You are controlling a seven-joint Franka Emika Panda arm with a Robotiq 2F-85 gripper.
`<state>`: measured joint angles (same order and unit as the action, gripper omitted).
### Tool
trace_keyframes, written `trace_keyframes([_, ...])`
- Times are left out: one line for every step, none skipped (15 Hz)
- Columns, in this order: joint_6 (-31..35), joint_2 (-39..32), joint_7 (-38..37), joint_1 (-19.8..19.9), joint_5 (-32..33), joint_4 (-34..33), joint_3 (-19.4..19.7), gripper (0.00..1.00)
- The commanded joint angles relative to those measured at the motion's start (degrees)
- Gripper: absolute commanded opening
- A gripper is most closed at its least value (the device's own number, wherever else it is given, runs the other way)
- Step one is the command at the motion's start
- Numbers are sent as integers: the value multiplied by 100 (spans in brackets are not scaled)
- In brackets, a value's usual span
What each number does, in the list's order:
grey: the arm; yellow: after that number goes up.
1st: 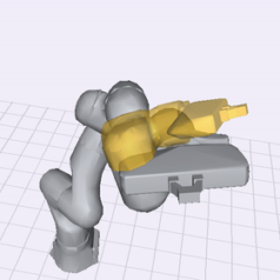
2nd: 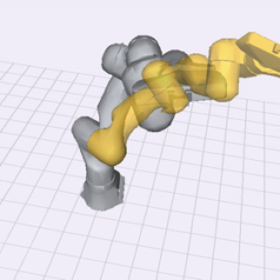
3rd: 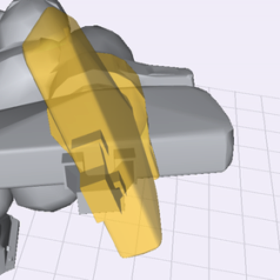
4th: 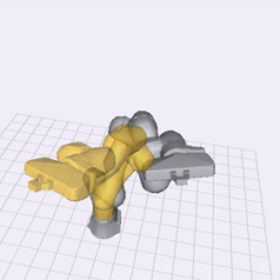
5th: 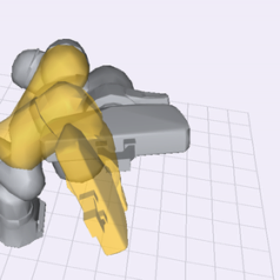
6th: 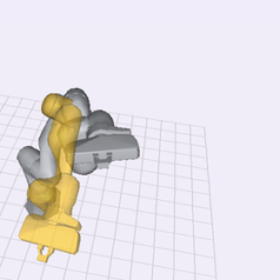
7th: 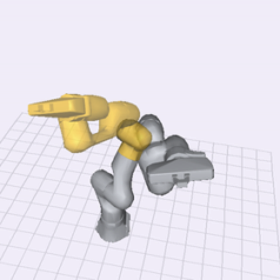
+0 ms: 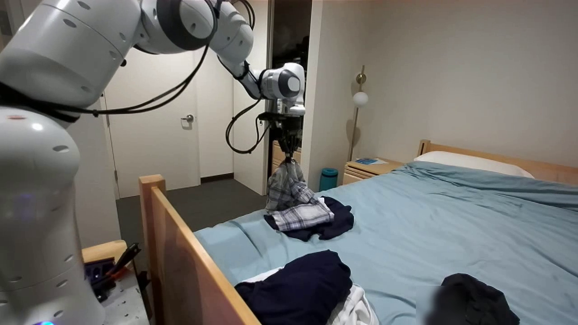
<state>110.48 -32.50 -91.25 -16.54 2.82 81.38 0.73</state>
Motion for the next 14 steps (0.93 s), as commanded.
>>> trace_keyframes([324,788,-115,383,-847,1390,-209,6])
trace_keyframes([378,938,-125,464,-1082,1688,-200,6])
trace_keyframes([433,1086,-155,538,-1289,1980,-176,6])
trace_keyframes([523,1244,-136,633,-1515,2278,-160,6])
trace_keyframes([624,1395,-87,740,-1748,2580,-149,6])
trace_keyframes([769,1553,97,888,-2048,2885,-163,6])
trace_keyframes([955,1707,274,1017,-2323,3199,-162,6])
trace_keyframes([1043,1866,693,1149,-2433,3509,-153,6])
trace_keyframes([1003,2034,975,1262,-2512,3837,-109,6])
trace_keyframes([672,2138,980,1359,-2475,4049,-12,6])
trace_keyframes([416,2216,996,1461,-2375,4243,89,6])
trace_keyframes([120,2273,1063,1596,-2320,4424,198,6])
trace_keyframes([-26,2351,1220,1718,-2240,4655,315,6])
trace_keyframes([-105,2416,1453,1848,-2115,4855,453,6])
